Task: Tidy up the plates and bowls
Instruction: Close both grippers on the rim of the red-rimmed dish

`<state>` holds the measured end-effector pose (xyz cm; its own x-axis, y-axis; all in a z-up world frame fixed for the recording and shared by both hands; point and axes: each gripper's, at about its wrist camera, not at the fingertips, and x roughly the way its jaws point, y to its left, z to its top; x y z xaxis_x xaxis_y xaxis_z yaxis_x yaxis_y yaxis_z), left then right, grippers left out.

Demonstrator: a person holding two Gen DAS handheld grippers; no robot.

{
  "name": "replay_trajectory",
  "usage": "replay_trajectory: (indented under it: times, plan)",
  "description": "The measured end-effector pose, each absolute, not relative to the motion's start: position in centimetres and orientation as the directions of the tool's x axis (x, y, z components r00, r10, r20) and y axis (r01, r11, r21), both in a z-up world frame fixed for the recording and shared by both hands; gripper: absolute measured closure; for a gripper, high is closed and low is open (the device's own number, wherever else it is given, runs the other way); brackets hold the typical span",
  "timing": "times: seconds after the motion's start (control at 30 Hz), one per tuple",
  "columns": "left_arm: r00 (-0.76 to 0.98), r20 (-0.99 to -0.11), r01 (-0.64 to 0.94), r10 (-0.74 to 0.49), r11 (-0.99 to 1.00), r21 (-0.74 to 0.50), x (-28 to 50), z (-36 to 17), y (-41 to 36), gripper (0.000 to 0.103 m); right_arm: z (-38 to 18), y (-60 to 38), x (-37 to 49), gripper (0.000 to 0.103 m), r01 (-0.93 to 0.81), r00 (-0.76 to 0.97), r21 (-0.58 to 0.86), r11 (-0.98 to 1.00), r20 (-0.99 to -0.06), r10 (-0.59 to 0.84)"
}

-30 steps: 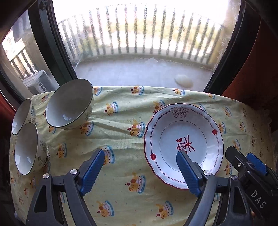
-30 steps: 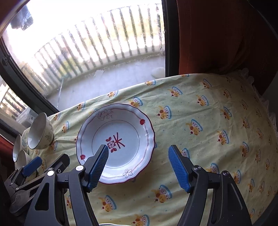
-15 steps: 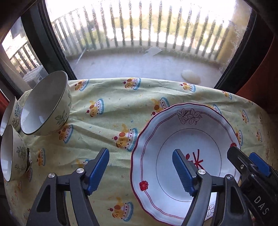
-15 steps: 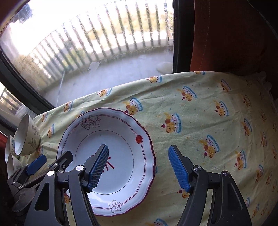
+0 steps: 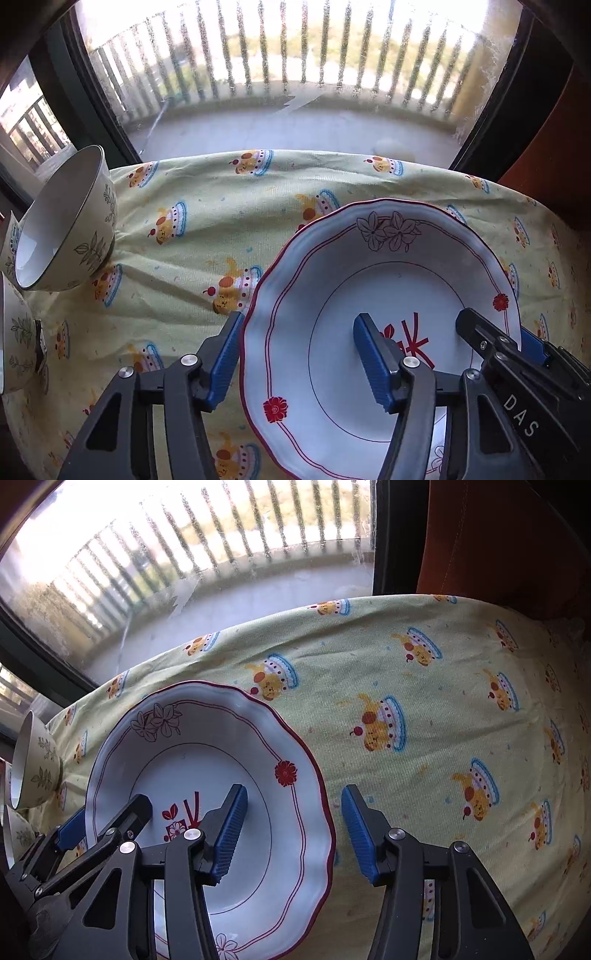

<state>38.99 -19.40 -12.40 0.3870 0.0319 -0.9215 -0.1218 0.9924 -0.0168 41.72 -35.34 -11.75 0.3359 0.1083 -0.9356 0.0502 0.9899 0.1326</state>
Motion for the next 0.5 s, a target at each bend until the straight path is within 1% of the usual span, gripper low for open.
replay_trajectory:
  times: [0.03, 0.07, 0.23, 0.37, 0.5]
  plan:
    - [0.388, -0.921, -0.117, 0.036, 0.993, -0.010, 38.9, -12.3, -19.5, 0.044, -11.7, -35.2, 41.7, 0.058, 0.045, 0.333, 0.146, 0.988, -0.935, 0.123]
    - [0.388, -0.921, -0.117, 0.037, 0.993, -0.009, 38.9, -12.3, -19.5, 0.044, -11.7, -35.1, 41.7, 0.059, 0.048, 0.332, 0.145, 0.988, -0.935, 0.121]
    - [0.380, -0.924, -0.077, 0.033, 0.997, 0.004, 38.5, -12.2, -19.3, 0.045, -11.5, -34.6, 41.4, 0.059, 0.052, 0.332, 0.131, 0.990, -0.937, 0.106]
    - [0.360, -0.932, -0.105, 0.037, 0.994, -0.001, 37.4, -12.1, -18.5, 0.045, -11.3, -34.1, 40.3, 0.059, 0.040, 0.319, 0.132, 0.990, -0.941, 0.113]
    - [0.351, -0.935, -0.103, 0.059, 0.994, 0.024, 35.9, -12.2, -18.2, 0.045, -11.3, -32.9, 38.5, 0.059, 0.007, 0.304, 0.115, 0.993, -0.946, 0.107]
